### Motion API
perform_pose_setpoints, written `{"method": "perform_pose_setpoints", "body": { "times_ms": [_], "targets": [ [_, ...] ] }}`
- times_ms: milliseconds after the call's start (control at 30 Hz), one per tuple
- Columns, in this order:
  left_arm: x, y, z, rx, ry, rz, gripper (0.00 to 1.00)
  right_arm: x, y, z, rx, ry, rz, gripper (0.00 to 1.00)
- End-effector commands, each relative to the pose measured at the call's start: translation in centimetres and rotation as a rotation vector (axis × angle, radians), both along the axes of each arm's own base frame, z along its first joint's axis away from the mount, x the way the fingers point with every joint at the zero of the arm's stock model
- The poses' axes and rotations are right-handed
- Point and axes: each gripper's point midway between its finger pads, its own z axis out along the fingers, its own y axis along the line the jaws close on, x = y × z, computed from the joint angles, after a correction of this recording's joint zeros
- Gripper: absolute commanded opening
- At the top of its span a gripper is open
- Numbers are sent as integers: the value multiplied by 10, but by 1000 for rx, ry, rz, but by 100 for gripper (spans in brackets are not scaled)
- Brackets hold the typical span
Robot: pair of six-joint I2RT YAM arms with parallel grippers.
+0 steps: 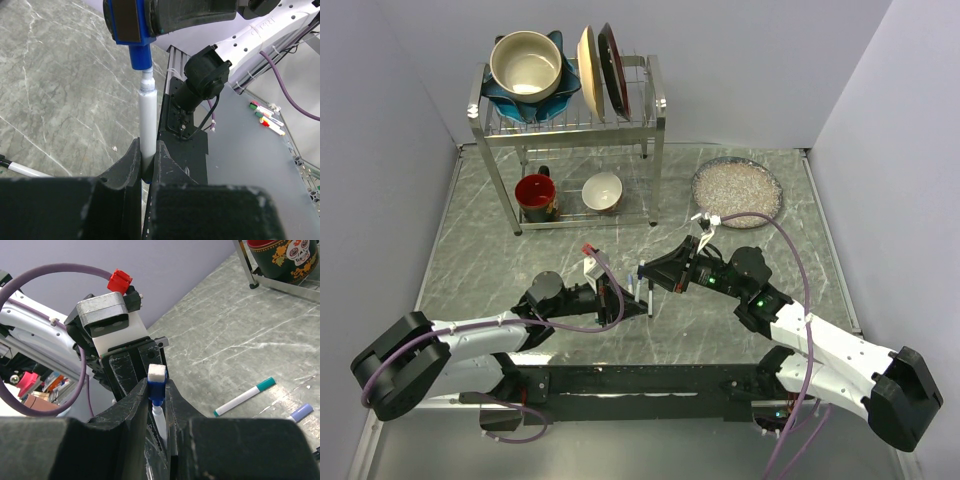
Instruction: Insert the pens into the pen caps
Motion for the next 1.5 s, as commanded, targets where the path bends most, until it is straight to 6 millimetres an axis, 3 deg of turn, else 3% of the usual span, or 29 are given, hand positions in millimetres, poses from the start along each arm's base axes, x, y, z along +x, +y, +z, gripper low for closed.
{"method": "perform_pose_setpoints", "body": {
  "times_ms": [0,1100,1467],
  "targets": [
    [-1,1,14,-46,-54,3,1,-6,1,21,42,-48,21,0],
    [1,-2,10,-29,-43,-3,1,-6,4,33,30,-69,38,0],
    [2,0,13,-41,-47,14,1,-11,1,12,-10,-41,50,0]
  ]
}}
